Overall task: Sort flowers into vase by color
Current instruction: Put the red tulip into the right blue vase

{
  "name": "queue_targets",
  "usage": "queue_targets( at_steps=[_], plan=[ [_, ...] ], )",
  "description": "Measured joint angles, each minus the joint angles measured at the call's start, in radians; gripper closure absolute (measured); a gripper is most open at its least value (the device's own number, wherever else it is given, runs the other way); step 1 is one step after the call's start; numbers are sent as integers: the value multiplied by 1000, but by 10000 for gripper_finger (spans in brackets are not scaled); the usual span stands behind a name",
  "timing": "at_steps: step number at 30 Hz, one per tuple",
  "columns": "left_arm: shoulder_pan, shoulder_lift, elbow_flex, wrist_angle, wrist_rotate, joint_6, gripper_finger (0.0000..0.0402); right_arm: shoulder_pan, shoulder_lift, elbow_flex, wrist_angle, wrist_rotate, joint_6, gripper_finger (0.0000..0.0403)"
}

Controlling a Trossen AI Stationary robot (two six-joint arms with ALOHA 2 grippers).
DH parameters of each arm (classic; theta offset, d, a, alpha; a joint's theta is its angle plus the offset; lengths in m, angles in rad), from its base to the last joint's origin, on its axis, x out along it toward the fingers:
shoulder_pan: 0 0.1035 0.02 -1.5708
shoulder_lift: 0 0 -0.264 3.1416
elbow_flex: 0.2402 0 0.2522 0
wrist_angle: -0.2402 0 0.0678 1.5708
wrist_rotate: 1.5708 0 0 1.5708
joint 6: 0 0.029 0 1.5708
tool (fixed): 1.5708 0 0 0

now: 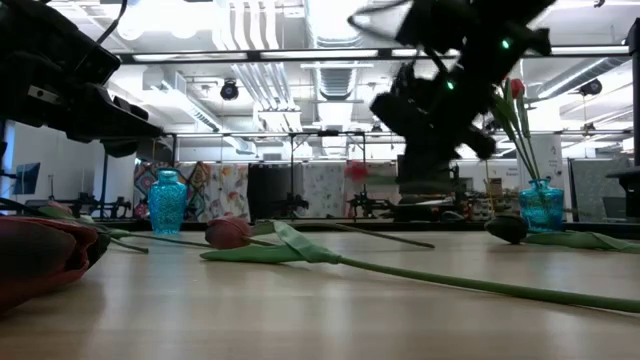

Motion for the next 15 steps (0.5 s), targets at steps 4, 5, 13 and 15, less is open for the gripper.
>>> queue_targets(
  at_steps=[4, 5, 13, 15],
  plan=[
    [0, 0, 0, 1, 0, 0, 402, 0, 65, -48, -3, -80, 130, 381],
    [0, 0, 0, 1, 0, 0, 402, 0, 83, -53, -2, -94, 142, 381],
    [0, 5, 0, 0, 0, 0, 402, 7, 154, -43, 13, -106, 97, 373],
    [0, 5, 0, 1, 0, 0, 402, 2, 154, -42, 14, -125, 91, 363]
  ],
)
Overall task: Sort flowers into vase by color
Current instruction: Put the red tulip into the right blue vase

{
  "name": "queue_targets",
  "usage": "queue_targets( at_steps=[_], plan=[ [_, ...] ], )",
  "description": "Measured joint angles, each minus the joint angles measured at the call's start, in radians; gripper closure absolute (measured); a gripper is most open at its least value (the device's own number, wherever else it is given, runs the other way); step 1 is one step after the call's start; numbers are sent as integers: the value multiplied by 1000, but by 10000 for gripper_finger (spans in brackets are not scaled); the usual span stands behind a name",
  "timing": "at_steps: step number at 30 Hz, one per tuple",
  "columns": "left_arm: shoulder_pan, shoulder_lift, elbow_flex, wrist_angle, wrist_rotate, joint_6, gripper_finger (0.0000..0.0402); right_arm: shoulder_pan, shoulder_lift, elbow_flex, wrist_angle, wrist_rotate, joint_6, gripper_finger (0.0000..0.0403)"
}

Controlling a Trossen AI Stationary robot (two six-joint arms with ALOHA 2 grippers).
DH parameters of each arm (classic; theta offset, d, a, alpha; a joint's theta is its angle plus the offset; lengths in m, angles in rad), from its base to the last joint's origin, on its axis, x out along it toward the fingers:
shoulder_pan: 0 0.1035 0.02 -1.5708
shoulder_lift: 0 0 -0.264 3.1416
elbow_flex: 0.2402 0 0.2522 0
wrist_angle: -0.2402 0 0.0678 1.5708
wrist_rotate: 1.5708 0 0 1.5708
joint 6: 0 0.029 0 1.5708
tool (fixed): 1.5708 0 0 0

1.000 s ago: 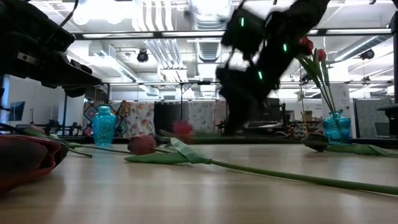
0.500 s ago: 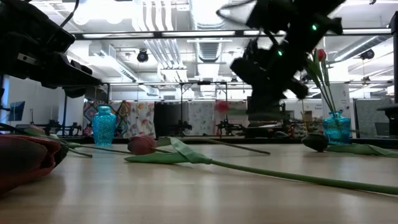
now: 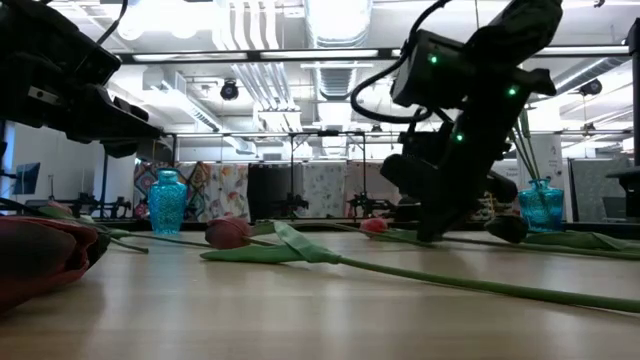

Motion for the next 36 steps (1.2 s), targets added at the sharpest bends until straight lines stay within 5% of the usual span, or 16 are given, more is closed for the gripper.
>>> queue_targets(
  at_steps=[12, 18, 24, 32, 36],
  plan=[
    [0, 3, 0, 0, 0, 0, 402, -64, -11, 0, 68, -2, -120, 239],
    [0, 3, 0, 0, 0, 0, 402, -101, 32, 0, 157, -6, -184, 219],
    [0, 4, 0, 0, 0, 0, 402, -110, 46, 1, 160, 10, -184, 256],
    [0, 6, 0, 0, 0, 0, 402, -109, 46, -1, 185, 28, -204, 377],
    [0, 7, 0, 0, 0, 0, 402, -78, 20, -2, 267, 111, -250, 388]
  ],
)
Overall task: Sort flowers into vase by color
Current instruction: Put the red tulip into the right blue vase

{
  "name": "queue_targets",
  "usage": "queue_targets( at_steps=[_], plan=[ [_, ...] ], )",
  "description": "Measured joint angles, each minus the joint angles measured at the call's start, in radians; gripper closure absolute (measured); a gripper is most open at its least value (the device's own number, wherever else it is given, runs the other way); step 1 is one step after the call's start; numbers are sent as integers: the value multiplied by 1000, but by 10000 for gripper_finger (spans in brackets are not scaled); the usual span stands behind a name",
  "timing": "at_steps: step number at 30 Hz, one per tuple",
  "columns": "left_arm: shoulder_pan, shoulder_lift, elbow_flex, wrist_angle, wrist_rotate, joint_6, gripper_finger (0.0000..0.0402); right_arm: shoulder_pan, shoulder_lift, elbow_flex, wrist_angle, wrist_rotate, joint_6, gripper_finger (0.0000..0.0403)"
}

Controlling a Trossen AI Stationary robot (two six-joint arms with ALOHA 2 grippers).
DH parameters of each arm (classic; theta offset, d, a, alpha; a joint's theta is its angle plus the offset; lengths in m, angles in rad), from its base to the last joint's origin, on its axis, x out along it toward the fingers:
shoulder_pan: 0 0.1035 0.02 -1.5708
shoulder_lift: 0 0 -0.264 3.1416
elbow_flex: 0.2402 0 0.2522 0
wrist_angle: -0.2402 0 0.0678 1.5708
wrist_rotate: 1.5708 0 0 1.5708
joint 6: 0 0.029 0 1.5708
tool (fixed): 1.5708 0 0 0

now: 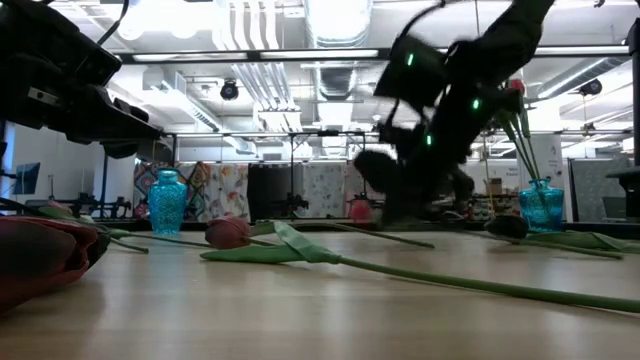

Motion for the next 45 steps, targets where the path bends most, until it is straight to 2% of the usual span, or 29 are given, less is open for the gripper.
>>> queue_targets(
  at_steps=[9, 14, 18, 23, 26, 30, 33, 37, 45],
  plan=[
    [0, 2, 0, 0, 0, 0, 402, 165, -195, -6, 133, 287, -137, 390],
    [0, 2, 0, 0, 0, 0, 402, 269, -260, -31, 327, 388, -321, 390],
    [0, 4, 0, -1, 0, 0, 402, 307, -271, -55, 519, 358, -491, 390],
    [0, 4, 0, 0, 0, 0, 402, 313, -267, -79, 789, 150, -657, 390],
    [0, 4, 0, 0, 0, 0, 402, 314, -269, -80, 853, 81, -713, 390],
    [0, 4, 0, 0, 0, 0, 402, 317, -274, -80, 856, 94, -729, 390],
    [0, 4, 0, 0, 0, 0, 402, 336, -276, -80, 883, 160, -746, 390],
    [0, 4, 0, 0, 0, 0, 402, 393, -301, -81, 932, 270, -845, 390],
    [0, 5, 0, -1, 0, 0, 402, 531, -438, -106, 939, 530, -1006, 390]
  ],
)
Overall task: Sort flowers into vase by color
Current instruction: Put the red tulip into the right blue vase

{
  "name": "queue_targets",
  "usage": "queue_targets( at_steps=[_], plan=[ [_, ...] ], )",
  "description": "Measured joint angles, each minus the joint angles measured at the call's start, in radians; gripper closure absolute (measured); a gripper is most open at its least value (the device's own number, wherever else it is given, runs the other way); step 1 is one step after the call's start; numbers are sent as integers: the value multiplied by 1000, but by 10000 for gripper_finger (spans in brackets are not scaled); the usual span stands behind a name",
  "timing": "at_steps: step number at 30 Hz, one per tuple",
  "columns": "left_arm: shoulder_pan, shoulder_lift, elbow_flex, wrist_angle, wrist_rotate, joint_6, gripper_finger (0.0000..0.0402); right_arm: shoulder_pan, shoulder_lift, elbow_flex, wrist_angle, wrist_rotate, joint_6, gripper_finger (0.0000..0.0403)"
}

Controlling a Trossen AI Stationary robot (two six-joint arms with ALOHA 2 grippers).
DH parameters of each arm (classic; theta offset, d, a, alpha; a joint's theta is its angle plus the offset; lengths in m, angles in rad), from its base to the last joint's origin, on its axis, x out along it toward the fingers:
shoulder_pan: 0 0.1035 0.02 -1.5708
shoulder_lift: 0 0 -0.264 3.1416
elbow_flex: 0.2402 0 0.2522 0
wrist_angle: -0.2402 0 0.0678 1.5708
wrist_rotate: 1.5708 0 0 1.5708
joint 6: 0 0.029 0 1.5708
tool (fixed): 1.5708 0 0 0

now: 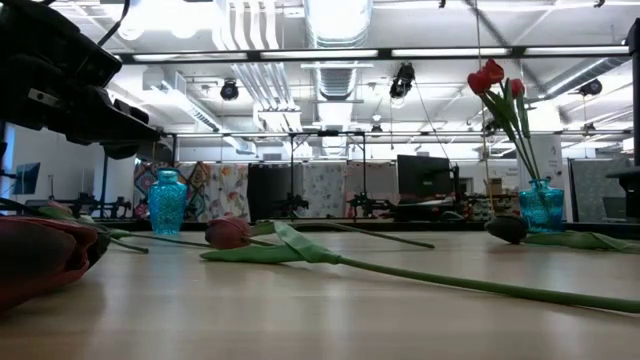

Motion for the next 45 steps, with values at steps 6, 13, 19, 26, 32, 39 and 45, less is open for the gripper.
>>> queue_targets(
  at_steps=[6, 13, 19, 26, 32, 39, 45],
  plan=[
    [0, 0, 0, 0, 0, 0, 402, 51, -147, -111, -4, 144, 2, 390],
    [0, 2, 0, 0, 0, 0, 402, 140, -388, -174, -2, 172, -136, 390],
    [0, 2, 0, 1, 0, 0, 402, 162, -584, -220, -2, 200, -285, 390],
    [0, 2, 0, 1, 0, 0, 402, 17, -734, -275, 11, -109, -416, 390],
    [0, 2, 0, 1, 0, 0, 402, -172, -790, -304, 182, -259, -630, 390],
    [0, 2, 0, 0, 0, 0, 402, -195, -941, -322, 201, -218, -843, 390],
    [0, 2, 0, 0, 0, 0, 402, -256, -1084, -434, 297, -184, -955, 390]
  ],
)
